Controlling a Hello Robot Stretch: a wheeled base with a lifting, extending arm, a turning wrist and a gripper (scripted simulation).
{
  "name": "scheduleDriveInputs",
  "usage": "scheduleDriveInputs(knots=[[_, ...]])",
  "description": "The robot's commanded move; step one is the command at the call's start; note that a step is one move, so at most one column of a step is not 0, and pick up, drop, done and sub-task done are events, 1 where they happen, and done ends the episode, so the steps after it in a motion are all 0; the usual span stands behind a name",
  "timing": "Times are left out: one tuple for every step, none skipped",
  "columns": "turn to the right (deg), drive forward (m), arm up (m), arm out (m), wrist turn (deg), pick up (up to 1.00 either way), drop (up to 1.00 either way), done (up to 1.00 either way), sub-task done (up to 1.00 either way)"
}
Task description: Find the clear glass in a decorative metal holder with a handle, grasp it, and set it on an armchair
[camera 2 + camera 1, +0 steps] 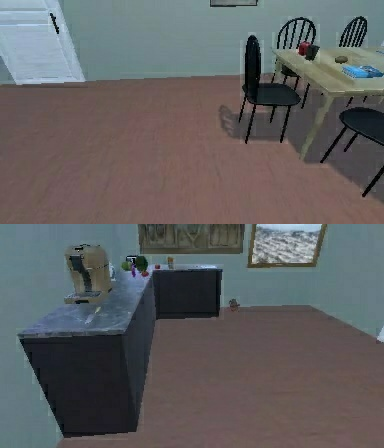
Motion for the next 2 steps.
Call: scheduleDriveInputs(knots=[[12.0,0.00,0.00,0.00,0.0,0.00,0.00,0.00,0.00],[0.0,0.95,0.00,0.00,0.0,0.00,0.00,0.00,0.00]])
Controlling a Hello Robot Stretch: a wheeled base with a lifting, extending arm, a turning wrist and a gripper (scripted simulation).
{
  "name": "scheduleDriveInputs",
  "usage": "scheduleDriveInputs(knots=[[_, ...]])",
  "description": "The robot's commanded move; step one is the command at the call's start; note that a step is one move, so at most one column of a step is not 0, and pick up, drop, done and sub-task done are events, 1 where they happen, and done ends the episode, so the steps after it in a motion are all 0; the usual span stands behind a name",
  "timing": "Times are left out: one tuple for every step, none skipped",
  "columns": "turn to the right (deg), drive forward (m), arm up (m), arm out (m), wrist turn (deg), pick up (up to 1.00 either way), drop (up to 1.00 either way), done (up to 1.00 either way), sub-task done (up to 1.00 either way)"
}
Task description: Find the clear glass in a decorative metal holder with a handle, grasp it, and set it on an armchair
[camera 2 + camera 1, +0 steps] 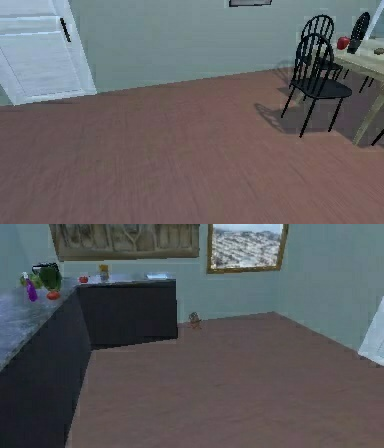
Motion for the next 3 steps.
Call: scheduleDriveInputs(knots=[[-3.0,0.00,0.00,0.00,0.0,0.00,0.00,0.00,0.00],[0.0,1.00,0.00,0.00,0.0,0.00,0.00,0.00,0.00],[-3.0,0.00,0.00,0.00,0.0,0.00,0.00,0.00,0.00]])
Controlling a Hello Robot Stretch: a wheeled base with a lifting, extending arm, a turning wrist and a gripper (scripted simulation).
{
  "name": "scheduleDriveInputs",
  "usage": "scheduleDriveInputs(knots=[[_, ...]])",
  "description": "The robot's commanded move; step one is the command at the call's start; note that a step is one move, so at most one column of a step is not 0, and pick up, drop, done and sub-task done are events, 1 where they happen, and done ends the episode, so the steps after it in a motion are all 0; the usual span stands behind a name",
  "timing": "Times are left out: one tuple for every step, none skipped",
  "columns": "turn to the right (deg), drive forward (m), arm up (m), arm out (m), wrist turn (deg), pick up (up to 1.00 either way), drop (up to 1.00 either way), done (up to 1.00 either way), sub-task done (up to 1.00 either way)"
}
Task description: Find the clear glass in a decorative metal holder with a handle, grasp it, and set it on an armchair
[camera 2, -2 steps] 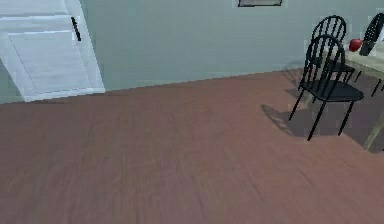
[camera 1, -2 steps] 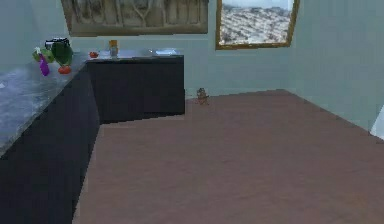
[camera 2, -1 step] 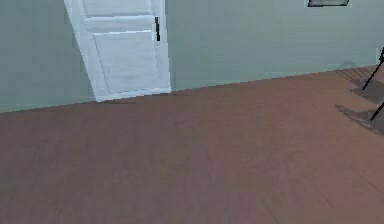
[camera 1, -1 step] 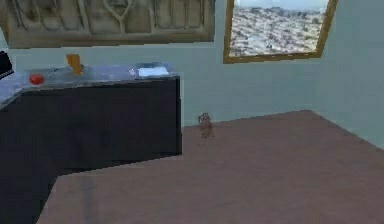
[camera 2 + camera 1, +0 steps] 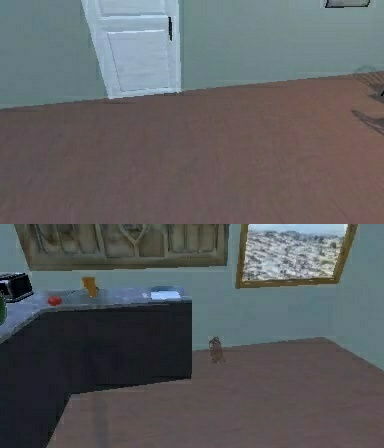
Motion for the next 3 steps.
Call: scheduleDriveInputs(knots=[[0.0,1.00,0.00,0.00,0.0,0.00,0.00,0.00,0.00],[-9.0,0.00,0.00,0.00,0.0,0.00,0.00,0.00,0.00],[0.0,0.20,0.00,0.00,0.0,0.00,0.00,0.00,0.00]])
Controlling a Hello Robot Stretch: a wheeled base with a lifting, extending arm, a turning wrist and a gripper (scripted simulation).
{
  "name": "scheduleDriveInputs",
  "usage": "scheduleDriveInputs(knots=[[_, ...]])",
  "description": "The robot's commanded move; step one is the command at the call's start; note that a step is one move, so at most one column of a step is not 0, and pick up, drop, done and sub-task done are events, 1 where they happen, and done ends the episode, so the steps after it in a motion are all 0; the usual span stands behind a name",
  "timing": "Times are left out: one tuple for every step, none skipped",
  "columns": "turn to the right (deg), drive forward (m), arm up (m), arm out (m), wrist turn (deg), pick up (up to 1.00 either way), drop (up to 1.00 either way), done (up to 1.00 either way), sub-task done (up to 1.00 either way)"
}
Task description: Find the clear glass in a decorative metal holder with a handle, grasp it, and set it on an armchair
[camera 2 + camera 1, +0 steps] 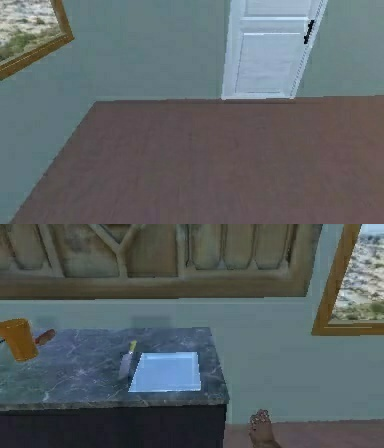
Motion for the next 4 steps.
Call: scheduleDriveInputs(knots=[[-45.0,0.00,0.00,0.00,0.0,0.00,0.00,0.00,0.00],[-45.0,0.00,0.00,0.00,0.0,0.00,0.00,0.00,0.00],[-45.0,0.00,0.00,0.00,0.0,0.00,0.00,0.00,0.00],[45.0,0.00,0.00,0.00,0.0,0.00,0.00,0.00,0.00]])
